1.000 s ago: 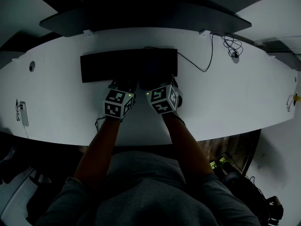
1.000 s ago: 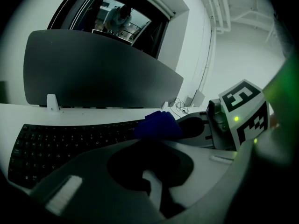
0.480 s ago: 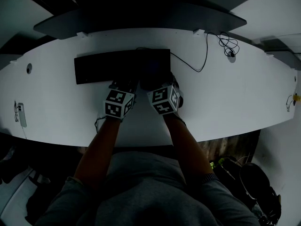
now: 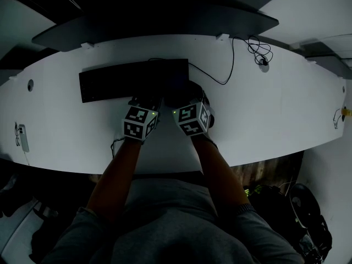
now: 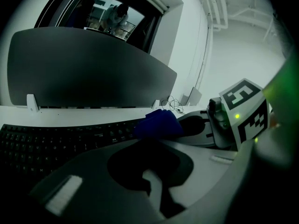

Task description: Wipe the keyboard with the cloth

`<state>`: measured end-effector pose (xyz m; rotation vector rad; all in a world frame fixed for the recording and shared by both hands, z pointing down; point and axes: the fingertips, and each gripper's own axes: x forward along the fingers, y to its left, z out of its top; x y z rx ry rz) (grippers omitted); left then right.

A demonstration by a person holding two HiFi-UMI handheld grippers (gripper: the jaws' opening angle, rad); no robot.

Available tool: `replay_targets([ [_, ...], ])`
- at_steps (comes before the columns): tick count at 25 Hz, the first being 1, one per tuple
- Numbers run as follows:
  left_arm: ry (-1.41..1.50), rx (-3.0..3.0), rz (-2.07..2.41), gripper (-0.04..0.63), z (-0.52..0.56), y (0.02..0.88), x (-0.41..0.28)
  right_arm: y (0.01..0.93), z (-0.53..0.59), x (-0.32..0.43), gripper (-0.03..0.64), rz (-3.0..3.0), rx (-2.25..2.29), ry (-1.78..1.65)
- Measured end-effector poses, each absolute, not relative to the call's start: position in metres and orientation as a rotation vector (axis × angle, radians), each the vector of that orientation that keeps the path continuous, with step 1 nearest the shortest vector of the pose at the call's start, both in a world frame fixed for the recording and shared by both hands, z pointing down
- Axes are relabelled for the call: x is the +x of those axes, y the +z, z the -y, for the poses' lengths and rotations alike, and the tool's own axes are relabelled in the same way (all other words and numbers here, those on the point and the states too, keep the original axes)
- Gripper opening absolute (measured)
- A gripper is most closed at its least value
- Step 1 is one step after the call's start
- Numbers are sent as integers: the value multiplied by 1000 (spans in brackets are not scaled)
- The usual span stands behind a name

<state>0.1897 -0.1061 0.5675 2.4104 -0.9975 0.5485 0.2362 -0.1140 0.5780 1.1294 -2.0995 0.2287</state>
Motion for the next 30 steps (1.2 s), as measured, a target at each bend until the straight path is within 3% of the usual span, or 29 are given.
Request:
replay_targets([
  [15,532,2469,1005,8,103,545,215,570,114,285,133,2106,1179,292],
  [30,326,2773,892,9,16,363,147,350,20,217,133,2626,1238,139],
])
